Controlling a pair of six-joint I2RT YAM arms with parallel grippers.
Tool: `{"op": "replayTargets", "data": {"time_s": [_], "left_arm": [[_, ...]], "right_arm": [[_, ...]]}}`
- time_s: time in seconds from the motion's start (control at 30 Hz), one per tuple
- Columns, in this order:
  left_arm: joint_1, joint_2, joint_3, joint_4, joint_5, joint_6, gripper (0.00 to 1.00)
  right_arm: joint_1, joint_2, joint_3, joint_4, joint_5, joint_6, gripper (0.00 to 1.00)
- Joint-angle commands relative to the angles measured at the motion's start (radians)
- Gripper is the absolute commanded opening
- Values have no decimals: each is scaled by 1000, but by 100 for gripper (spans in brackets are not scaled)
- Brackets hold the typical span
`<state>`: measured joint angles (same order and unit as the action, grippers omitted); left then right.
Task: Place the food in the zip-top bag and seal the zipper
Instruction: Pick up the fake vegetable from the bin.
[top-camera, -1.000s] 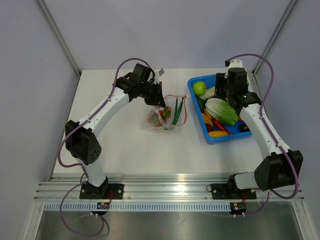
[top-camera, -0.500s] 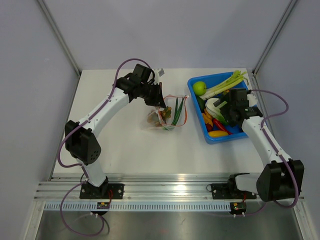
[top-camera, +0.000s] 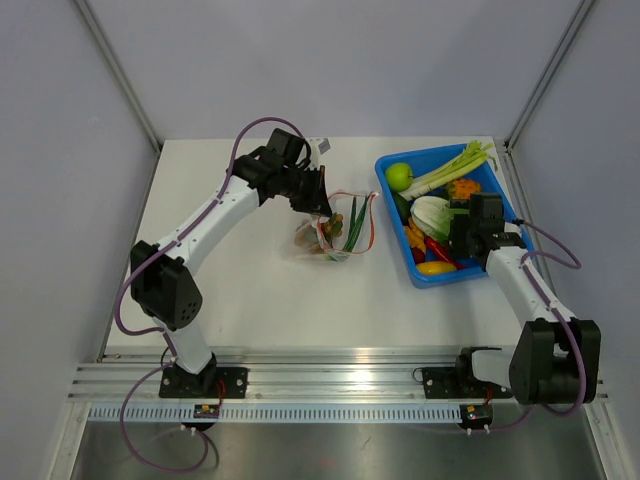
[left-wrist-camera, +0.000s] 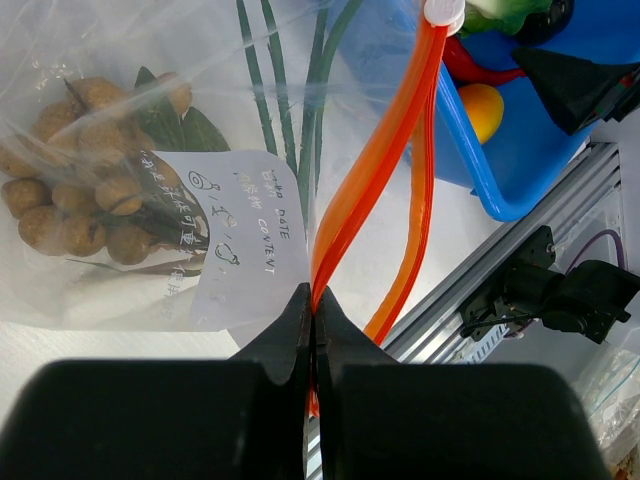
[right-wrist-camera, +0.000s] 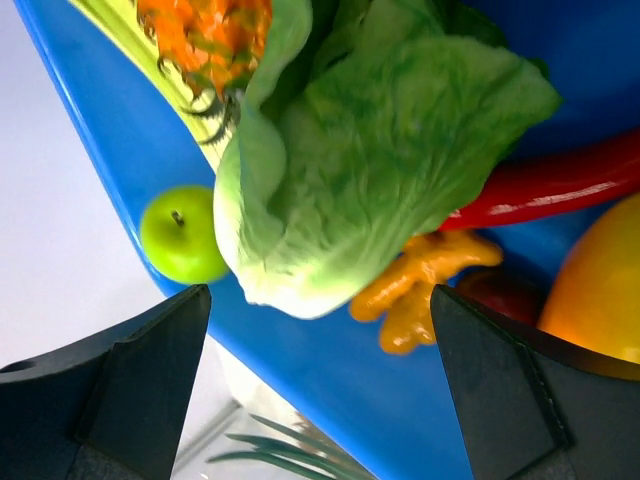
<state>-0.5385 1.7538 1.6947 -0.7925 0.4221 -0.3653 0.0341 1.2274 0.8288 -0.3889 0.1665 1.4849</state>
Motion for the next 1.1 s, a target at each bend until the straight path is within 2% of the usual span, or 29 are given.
{"op": "replayTargets", "data": {"time_s": [0.0, 0.3, 0.33, 0.43, 0.47, 0.5, 0.6, 0.67, 0.7, 0.8, 0.83, 0.97, 1.07], "left_arm": [[-5, -56, 10, 12, 14, 16, 0], [-6, -63, 10, 3, 9, 19, 0], [-6, -63, 10, 3, 10, 19, 0], [-6, -66, 10, -2, 12, 20, 0], [-6, -66, 10, -2, 10, 20, 0], [-6, -66, 8, -4, 10, 22, 0], [-6, -66, 8, -2, 10, 20, 0], [-6, -63, 13, 2, 15, 16, 0], [-6, -60, 16, 7, 20, 9, 0], [-8, -44, 43, 9, 27, -3, 0], [-8, -42, 54, 7, 29, -4, 0], [-11, -28, 98, 19, 34, -26, 0], [-12, -11, 121, 48, 59, -61, 0]], "right_arm": [[-60, 36, -26, 100, -36, 116, 99], [-100, 170, -71, 224, -131, 160, 99], [-100, 176, -71, 235, -127, 152, 96], [-100, 193, -60, 242, -114, 112, 73], [-100, 192, -60, 237, -111, 100, 59], [-100, 184, -63, 240, -110, 97, 51], [-100, 152, -60, 231, -96, 69, 34], [-100, 120, -53, 220, -90, 31, 27], [-100, 109, -39, 200, -85, 17, 18], [-100, 49, -5, 161, -61, -43, 4], [-99, 31, 4, 154, -50, -63, 1], [-100, -66, 65, 116, -22, -204, 0], [-99, -94, 125, 108, -70, -308, 0]]}}
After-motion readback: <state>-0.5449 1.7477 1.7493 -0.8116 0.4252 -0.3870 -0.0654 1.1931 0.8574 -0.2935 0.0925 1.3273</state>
